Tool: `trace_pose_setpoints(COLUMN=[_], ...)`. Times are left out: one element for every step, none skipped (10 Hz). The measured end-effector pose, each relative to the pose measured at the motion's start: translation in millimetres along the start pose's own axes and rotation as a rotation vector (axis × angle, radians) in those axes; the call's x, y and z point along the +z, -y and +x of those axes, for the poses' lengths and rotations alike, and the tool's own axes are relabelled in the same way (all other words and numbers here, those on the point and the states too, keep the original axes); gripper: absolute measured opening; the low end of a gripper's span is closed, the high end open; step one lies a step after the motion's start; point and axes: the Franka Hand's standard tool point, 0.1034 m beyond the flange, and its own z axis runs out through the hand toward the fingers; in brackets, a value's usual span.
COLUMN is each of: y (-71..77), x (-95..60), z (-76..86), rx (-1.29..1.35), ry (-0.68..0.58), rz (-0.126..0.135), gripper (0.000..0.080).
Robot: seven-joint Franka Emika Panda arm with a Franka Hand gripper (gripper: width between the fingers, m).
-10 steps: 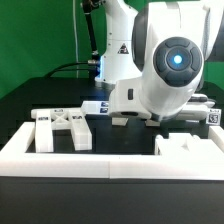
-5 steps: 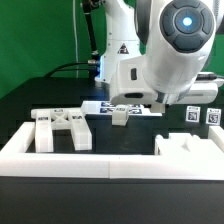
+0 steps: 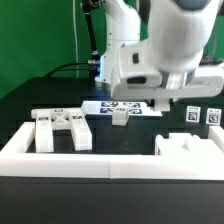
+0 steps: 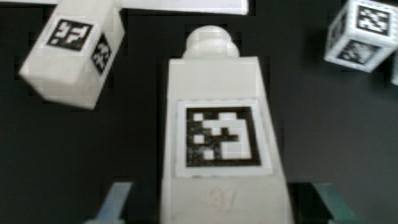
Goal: Assemble chair
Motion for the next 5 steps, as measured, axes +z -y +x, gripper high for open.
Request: trace_pose_setpoints(y=[0.9, 1.9, 0.9, 0.0, -0.6], x=[-9.2, -16.4, -15.2, -14.9, -18.8], z=[2.9, 11.3, 11.5, 11.9, 17.6], rx=[0.0, -0.003, -0.001, 0.0, 0.001], ry=[-0.039, -0.134, -0.21, -0.264, -0.36], rz=[-0.001, -0.004, -0.006, -0.008, -0.012], gripper=[0.0294, 0.0294, 0.0294, 0.0294, 0.0294])
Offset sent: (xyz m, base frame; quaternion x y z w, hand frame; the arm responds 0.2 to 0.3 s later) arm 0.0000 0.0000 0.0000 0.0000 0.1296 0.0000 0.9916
